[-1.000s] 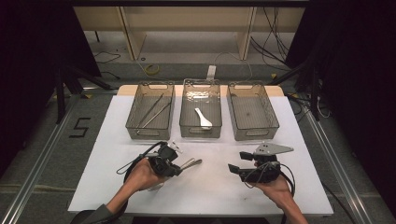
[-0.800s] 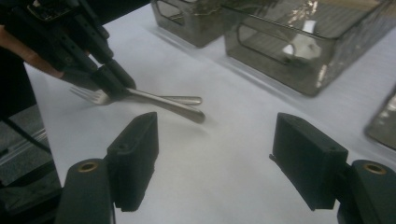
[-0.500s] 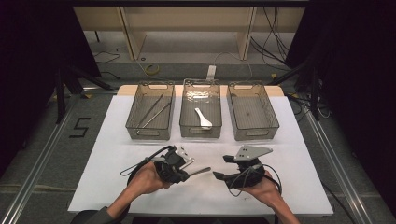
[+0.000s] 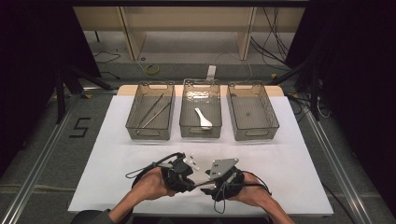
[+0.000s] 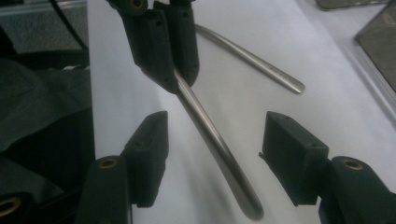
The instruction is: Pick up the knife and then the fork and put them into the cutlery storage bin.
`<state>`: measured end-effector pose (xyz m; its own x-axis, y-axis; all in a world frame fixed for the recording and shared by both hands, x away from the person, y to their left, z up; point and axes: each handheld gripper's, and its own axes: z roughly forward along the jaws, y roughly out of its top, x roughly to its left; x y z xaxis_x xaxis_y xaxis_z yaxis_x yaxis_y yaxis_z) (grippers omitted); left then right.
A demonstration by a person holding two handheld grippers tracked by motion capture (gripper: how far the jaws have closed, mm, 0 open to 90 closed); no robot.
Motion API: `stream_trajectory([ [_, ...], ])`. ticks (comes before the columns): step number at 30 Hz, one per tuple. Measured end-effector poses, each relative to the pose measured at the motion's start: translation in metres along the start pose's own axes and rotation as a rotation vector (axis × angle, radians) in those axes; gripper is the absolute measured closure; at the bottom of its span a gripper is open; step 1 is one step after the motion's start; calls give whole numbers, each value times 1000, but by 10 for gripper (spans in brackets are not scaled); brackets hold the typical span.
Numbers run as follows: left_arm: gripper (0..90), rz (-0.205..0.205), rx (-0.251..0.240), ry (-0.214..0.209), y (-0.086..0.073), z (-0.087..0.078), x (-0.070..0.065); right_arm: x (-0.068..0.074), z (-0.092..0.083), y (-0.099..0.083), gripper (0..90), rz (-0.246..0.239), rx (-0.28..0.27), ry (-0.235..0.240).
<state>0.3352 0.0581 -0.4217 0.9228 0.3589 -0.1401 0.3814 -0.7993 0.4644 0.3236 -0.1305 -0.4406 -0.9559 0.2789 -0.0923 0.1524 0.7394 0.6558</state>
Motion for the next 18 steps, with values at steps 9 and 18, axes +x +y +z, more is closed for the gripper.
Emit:
stream_trajectory([
  [9,821,27,-2,-37,3,-1,-8,8,8,2,544,-98,46,39],
  [18,821,27,-4,-53,3,1,-10,12,11,2,717,-123,77,49],
])
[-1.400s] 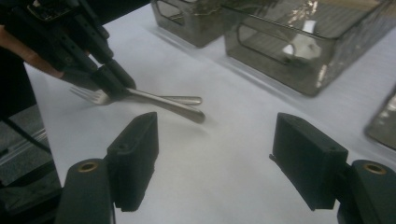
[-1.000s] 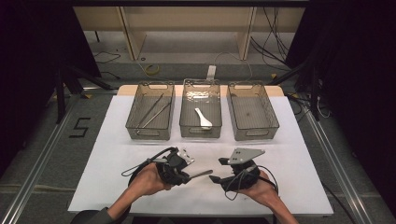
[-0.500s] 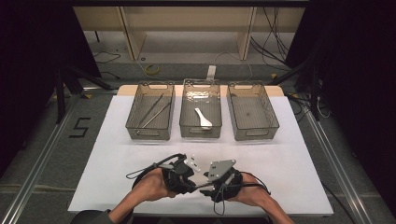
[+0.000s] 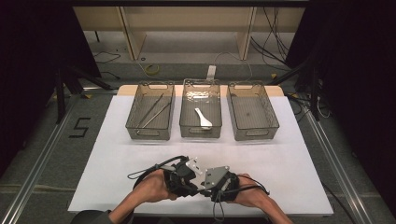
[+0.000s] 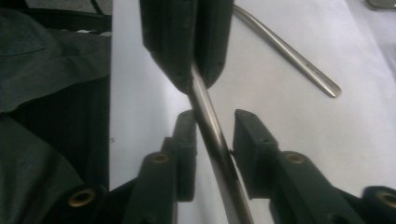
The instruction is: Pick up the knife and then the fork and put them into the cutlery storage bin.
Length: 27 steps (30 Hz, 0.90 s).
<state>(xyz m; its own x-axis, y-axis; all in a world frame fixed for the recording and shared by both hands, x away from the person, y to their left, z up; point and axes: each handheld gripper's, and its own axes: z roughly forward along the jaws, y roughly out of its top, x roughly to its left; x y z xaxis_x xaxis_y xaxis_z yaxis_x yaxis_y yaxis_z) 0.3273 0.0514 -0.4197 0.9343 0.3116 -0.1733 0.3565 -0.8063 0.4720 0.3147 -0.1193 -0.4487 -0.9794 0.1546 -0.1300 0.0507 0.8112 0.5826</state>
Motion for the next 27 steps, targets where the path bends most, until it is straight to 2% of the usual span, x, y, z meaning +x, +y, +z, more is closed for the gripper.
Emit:
stream_trajectory([
  [5,820,29,15,-12,0,0,0,2,-1,0,766,-55,2,9],
  [7,817,29,21,-15,0,0,0,3,0,0,786,-80,8,13],
  [10,794,45,31,-14,2,-1,0,6,2,0,837,-140,14,26],
  [12,782,43,16,5,2,-3,0,9,3,1,843,-153,20,18],
  [14,761,28,-18,32,4,-7,0,6,1,0,844,-137,24,19],
  [18,600,17,-66,60,5,-19,3,1,-1,-3,845,-116,35,-9],
  [21,479,4,-102,88,4,-23,6,-4,-4,-5,845,-81,50,-37],
  [27,340,-34,-180,128,4,-29,9,-14,-9,-12,844,-30,74,-85],
])
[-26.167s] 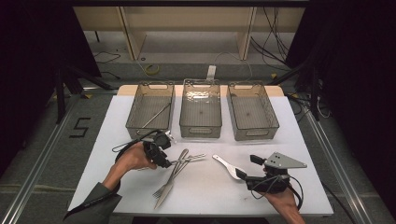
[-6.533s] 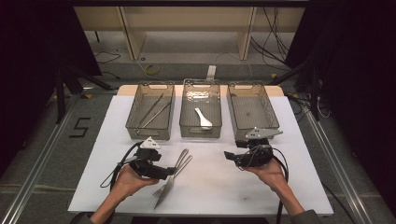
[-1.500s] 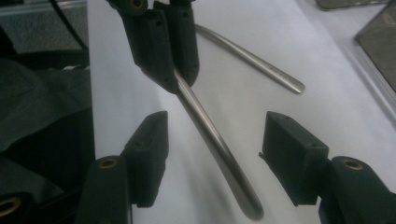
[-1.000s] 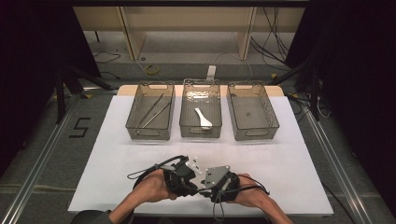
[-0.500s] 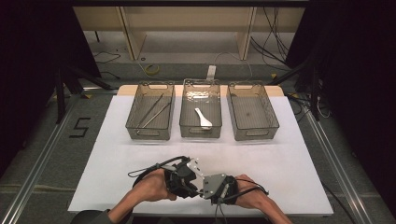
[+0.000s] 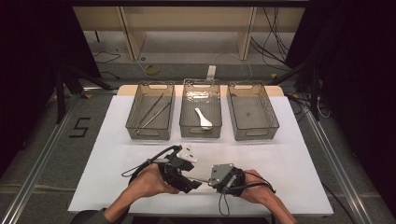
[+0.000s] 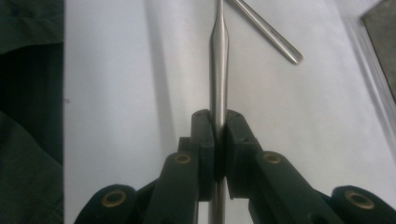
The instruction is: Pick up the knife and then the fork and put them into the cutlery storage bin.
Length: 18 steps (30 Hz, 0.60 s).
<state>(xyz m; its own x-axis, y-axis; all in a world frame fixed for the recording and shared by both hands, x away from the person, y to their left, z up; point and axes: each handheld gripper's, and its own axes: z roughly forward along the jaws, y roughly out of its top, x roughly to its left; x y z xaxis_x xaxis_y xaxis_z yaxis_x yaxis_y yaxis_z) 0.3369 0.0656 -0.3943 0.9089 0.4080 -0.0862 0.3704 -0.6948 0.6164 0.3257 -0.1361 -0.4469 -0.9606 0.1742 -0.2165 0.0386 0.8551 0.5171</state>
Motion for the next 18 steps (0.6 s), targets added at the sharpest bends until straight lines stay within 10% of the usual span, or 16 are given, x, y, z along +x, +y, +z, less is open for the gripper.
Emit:
stream_trajectory([
  [18,230,-142,-309,122,-19,-27,32,-45,-28,-33,844,290,13,-177],
])
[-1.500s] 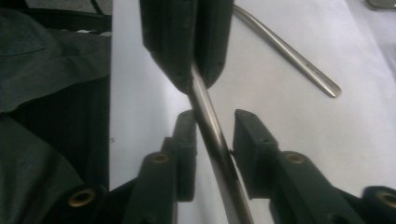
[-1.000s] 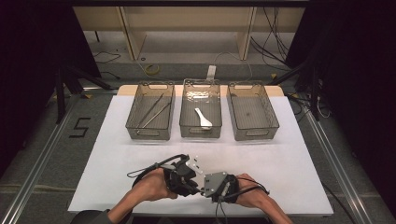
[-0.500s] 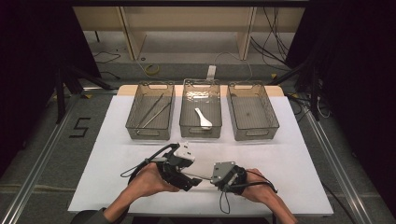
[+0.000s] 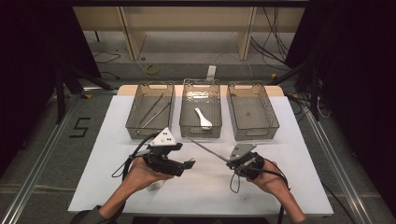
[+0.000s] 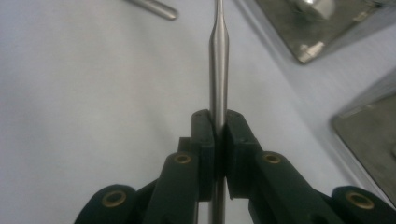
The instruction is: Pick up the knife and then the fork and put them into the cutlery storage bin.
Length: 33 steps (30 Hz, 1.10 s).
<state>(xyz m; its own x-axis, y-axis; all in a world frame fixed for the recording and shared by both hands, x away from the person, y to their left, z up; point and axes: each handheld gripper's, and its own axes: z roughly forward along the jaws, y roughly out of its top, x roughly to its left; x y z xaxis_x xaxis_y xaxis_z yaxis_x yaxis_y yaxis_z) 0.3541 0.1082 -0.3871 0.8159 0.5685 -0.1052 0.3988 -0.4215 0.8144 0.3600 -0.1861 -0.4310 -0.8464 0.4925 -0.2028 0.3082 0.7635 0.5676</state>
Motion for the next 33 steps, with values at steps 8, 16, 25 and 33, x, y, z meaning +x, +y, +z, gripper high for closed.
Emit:
stream_trajectory([
  [8,200,-83,-30,62,-26,-9,24,-33,-22,-10,844,144,-45,-74],
  [16,166,-95,-19,43,-35,-4,26,-66,-33,-9,844,252,-100,-115],
  [25,153,-101,-27,52,-40,-8,25,-101,-38,1,844,338,-127,-145],
  [33,153,-102,-53,63,-44,-13,26,-134,-39,18,843,415,-134,-162],
])
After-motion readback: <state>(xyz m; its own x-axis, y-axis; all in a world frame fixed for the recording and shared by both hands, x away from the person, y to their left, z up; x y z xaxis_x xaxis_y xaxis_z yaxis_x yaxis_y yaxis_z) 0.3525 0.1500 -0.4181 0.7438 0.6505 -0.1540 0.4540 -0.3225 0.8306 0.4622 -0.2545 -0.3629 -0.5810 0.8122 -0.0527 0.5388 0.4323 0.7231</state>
